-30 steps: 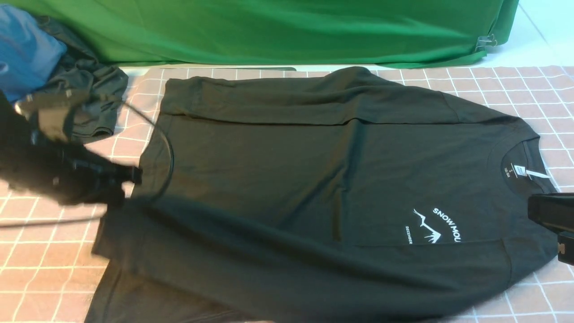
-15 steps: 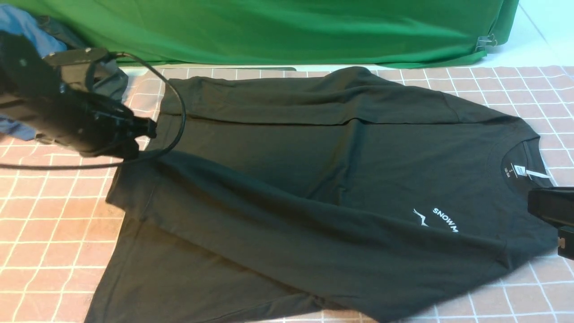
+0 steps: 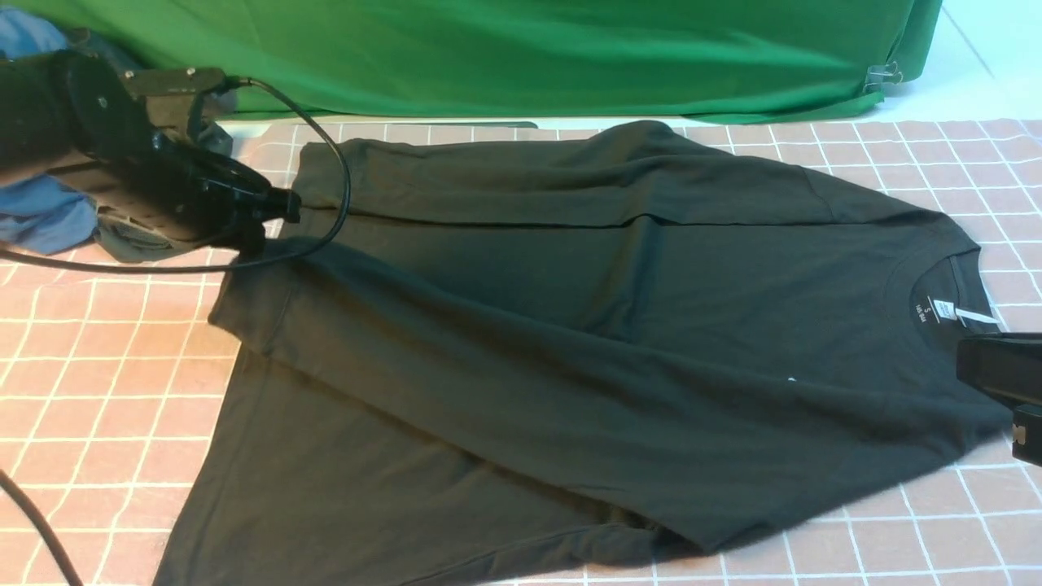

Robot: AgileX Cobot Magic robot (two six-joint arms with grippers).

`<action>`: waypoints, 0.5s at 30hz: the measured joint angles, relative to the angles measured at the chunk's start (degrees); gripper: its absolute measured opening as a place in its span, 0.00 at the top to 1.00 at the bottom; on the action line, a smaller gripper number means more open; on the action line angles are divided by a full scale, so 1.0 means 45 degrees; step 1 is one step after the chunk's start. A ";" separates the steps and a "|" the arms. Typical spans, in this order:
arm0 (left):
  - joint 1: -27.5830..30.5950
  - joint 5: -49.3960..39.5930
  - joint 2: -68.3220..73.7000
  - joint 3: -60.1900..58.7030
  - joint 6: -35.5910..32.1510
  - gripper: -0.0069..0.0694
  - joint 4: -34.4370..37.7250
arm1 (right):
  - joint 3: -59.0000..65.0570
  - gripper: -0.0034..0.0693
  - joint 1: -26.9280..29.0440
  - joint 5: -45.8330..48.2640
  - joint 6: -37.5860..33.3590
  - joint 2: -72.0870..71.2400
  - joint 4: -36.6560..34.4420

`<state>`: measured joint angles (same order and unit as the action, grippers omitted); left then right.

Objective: Fold a long-sleeved shirt over a pink coffee tablecloth.
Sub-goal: 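Fold the left side of the black T-shirt inward over its body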

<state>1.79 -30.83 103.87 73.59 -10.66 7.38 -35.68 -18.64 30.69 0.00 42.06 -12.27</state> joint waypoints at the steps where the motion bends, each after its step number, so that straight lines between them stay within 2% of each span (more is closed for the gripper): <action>1: 0.0000 0.0100 0.0020 0.0036 -0.0054 0.85 -0.0014 | 0.0000 0.83 0.0000 0.0000 0.0000 0.0000 0.0000; 15: 0.0000 0.1893 0.0036 0.0075 -0.0460 0.85 0.0208 | 0.0000 0.83 0.0000 -0.0039 0.0000 0.0000 0.0000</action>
<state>1.79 -22.31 104.04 73.93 -12.73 8.31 -35.68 -18.64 30.52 0.00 42.06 -12.27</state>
